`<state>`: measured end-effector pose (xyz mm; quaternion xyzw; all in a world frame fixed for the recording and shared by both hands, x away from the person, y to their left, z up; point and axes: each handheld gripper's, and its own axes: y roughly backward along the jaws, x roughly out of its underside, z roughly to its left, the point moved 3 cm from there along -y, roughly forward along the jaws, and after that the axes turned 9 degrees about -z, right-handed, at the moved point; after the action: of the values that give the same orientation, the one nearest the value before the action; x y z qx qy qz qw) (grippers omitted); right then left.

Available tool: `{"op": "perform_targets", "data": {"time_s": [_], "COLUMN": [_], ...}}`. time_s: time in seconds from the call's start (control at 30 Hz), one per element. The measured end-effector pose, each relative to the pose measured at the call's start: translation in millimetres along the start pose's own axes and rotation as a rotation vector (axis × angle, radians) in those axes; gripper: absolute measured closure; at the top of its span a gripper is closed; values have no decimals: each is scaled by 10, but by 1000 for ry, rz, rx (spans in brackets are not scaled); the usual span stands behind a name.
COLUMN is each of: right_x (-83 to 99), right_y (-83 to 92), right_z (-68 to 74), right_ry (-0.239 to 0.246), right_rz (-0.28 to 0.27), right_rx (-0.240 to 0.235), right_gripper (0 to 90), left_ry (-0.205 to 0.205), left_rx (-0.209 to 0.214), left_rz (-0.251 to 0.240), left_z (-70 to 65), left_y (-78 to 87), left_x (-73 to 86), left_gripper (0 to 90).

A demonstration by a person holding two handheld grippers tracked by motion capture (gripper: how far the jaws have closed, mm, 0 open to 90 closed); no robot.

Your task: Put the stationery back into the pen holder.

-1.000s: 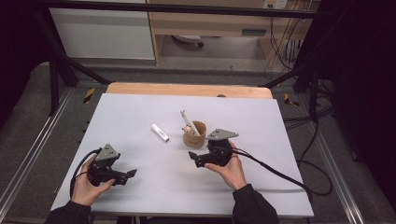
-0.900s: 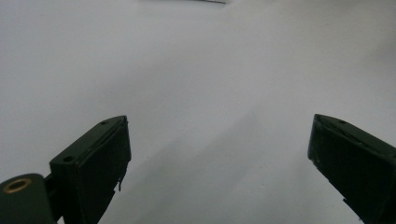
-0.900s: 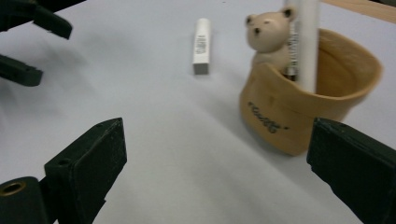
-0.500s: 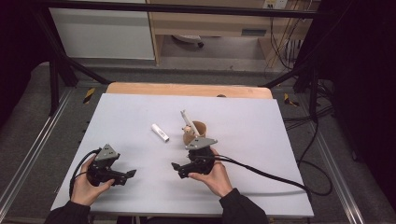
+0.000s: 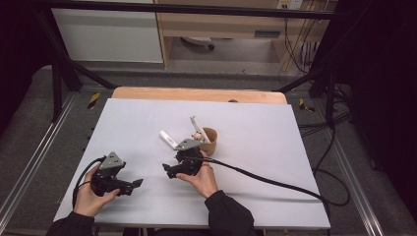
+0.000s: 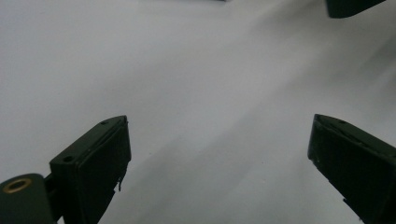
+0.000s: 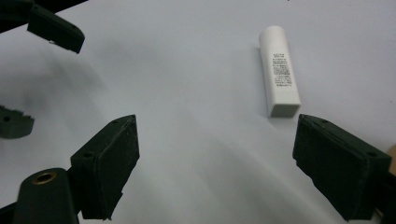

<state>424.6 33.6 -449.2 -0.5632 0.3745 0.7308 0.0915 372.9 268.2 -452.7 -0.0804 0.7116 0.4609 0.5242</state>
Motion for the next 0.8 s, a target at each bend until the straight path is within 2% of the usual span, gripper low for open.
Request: {"op": "perform_targets", "data": {"time_s": [0.23,0.37,0.5,0.8], "right_x": [-8,-17,1,8], "right_y": [-205,-293,-368,-471], "right_z": [-22,-68,-112,-200], "right_ry": [-26,-32,-22,-28], "right_rz": [-29,-24,-11,-24], "right_rx": [47,74,97,140], "right_gripper": [188,211,230,256], "left_ry": [1,1,0,0], "left_rx": [2,2,4,5], "left_rz": [3,2,2,2], "left_z": [7,8,7,6], "left_y": [-5,-4,-6,-12], "left_x": [7,5,5,4], "left_gripper": [60,60,60,60]}}
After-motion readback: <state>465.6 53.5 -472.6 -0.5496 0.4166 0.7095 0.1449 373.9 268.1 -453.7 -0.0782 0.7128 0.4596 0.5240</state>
